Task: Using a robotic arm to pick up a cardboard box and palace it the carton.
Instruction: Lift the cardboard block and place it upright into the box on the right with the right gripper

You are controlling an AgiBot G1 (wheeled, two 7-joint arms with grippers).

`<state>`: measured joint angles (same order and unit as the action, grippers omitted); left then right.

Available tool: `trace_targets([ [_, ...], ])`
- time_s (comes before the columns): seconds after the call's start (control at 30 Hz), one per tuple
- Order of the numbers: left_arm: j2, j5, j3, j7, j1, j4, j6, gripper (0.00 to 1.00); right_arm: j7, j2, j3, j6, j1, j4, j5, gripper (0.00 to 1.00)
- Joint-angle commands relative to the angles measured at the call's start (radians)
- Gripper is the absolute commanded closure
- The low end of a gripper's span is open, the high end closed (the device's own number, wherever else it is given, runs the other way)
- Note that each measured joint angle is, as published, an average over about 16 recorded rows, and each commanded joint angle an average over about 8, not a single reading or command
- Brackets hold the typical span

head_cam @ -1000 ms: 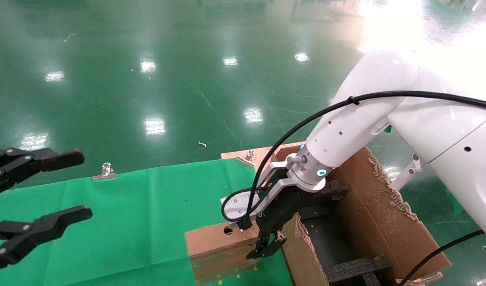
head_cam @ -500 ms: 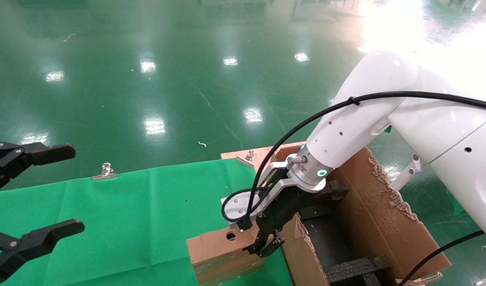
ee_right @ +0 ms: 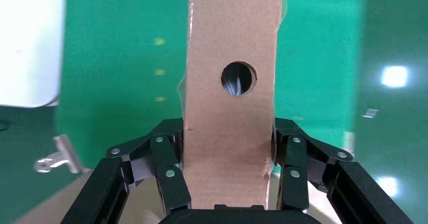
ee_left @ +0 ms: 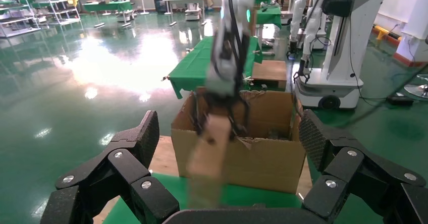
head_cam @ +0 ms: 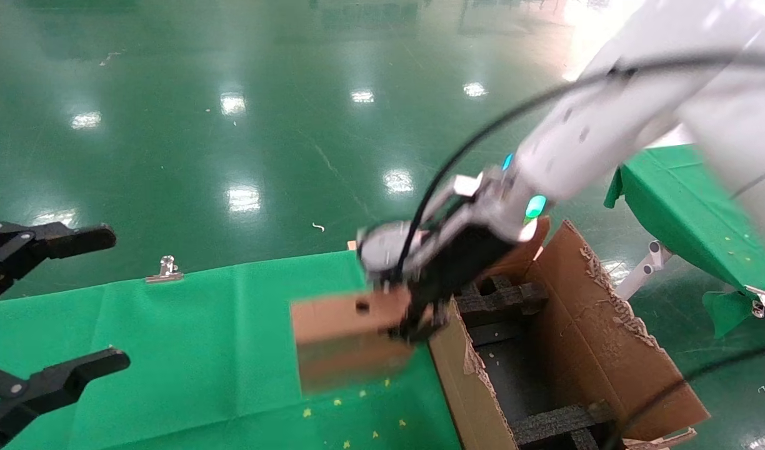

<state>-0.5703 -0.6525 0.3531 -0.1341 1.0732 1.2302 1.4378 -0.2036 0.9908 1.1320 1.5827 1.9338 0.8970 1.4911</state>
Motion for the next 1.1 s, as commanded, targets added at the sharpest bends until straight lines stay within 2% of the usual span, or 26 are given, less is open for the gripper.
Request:
trace_targets([
  [0.03, 0.000, 0.000, 0.000, 0.000, 0.000, 0.000, 0.000, 0.00, 0.005, -0.004, 0.001, 0.007, 0.052, -0.023, -0.014, 1.00],
  [0.3, 0.000, 0.000, 0.000, 0.000, 0.000, 0.000, 0.000, 0.00, 0.064, -0.028, 0.079, 0.012, 0.258, -0.120, -0.096, 1.00],
  [0.6, 0.000, 0.000, 0.000, 0.000, 0.000, 0.000, 0.000, 0.00, 0.081, -0.088, 0.206, 0.010, 0.360, -0.167, -0.162, 1.00],
  [0.8, 0.000, 0.000, 0.000, 0.000, 0.000, 0.000, 0.000, 0.00, 0.042, -0.200, 0.306, 0.012, 0.422, -0.131, -0.164, 1.00],
  [1.1, 0.000, 0.000, 0.000, 0.000, 0.000, 0.000, 0.000, 0.00, -0.073, -0.441, 0.468, 0.009, 0.523, 0.028, -0.143, 1.00],
])
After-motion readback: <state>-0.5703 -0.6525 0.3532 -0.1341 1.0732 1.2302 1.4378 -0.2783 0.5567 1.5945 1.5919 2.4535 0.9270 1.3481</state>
